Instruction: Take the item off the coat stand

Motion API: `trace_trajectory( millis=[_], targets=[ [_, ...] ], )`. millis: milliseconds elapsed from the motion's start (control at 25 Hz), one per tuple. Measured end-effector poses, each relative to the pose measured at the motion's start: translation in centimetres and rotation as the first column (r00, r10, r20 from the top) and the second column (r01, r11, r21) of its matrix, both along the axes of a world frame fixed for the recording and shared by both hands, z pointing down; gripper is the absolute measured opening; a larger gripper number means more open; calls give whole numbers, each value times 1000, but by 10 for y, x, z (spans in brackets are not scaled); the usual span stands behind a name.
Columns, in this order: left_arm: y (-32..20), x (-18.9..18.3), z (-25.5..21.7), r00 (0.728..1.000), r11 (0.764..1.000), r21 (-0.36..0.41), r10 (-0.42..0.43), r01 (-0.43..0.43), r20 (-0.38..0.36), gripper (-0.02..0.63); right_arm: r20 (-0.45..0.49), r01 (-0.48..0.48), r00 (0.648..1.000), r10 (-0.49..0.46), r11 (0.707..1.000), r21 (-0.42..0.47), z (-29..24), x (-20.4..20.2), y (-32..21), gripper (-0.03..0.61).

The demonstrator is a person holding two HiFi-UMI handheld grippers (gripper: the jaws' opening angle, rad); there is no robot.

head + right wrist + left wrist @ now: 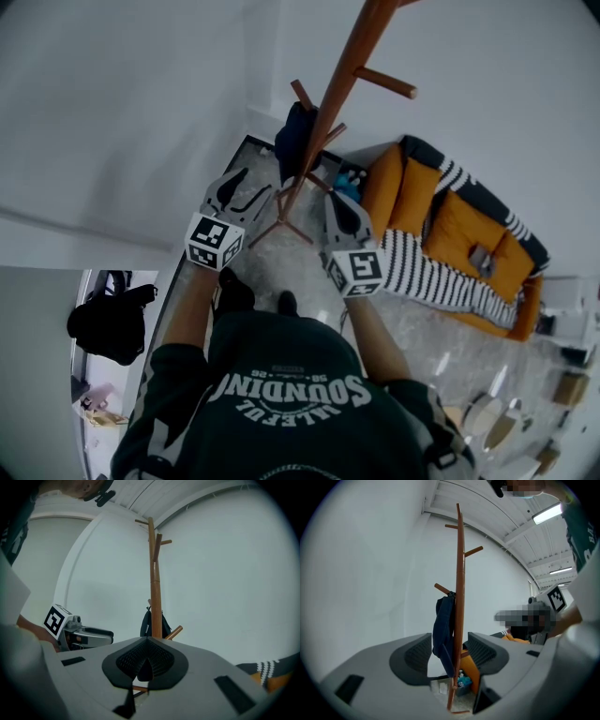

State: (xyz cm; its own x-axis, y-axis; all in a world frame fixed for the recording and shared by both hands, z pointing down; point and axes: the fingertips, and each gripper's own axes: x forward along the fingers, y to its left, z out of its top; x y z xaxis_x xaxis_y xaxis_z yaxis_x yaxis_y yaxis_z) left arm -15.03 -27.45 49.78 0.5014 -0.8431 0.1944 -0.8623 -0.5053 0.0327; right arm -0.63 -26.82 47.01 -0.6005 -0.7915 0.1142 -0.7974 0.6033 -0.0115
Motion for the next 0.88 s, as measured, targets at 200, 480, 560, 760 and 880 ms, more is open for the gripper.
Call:
trace_trajectory(
  millis=[200,480,560,760,880],
  targets=[
    [-7,0,6,1000,1000,-16,13,-13,-2,224,-14,-19,1000,19,999,-25,10,5,6,0],
    [-29,4,17,999,998,-49,48,-47,9,230,-34,-49,998,48,998,-36,12,14,10,0],
    [-35,5,19,999,997,-53,51,-51,11,230,-33,-55,998,54,998,-38,14,17,10,0],
    [-53,9,25,997,996,-65,66,-65,29,239,-38,-99,995,97,994,-47,14,29,8,0],
    [-66,12,29,996,995,-66,73,-70,41,258,-45,-125,991,123,991,-51,14,35,7,0]
  ],
)
